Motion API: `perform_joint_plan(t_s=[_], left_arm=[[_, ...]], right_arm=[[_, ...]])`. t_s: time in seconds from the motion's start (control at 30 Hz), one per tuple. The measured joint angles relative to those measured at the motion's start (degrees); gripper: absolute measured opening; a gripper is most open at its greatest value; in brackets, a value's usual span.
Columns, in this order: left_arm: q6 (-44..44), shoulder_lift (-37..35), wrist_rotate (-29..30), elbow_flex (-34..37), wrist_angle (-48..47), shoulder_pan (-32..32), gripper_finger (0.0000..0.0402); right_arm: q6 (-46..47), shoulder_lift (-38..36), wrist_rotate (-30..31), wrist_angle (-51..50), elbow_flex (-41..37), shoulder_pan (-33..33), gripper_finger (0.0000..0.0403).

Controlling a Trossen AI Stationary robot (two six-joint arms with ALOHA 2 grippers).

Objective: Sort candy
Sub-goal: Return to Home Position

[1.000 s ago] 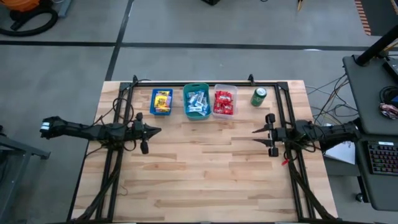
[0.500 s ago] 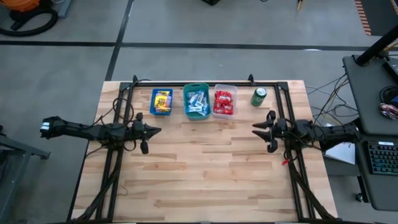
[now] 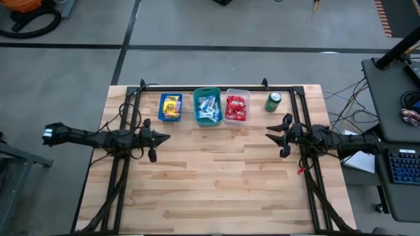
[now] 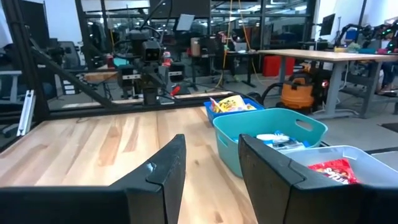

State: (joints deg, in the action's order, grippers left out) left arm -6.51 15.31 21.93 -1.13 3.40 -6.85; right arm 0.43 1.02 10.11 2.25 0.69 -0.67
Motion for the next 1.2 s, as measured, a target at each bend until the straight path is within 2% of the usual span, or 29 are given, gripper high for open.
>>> perform_joint_plan(t_s=[0.5, 0.97, 1.2], left_arm=[[0.0, 0.0, 0.0, 0.0, 0.0, 0.0, 0.0], [0.0, 0.0, 0.0, 0.0, 0.0, 0.0, 0.0], [0.0, 0.0, 0.0, 0.0, 0.0, 0.0, 0.0]], right_arm=[[0.0, 0.3, 0.0, -0.2, 0.4, 0.0, 0.0127], [0.0, 0.3, 0.1, 0.0, 0.5, 0.0, 0.0141], [0.0, 0.3, 0.1, 0.0, 0.6, 0.0, 0.0133]])
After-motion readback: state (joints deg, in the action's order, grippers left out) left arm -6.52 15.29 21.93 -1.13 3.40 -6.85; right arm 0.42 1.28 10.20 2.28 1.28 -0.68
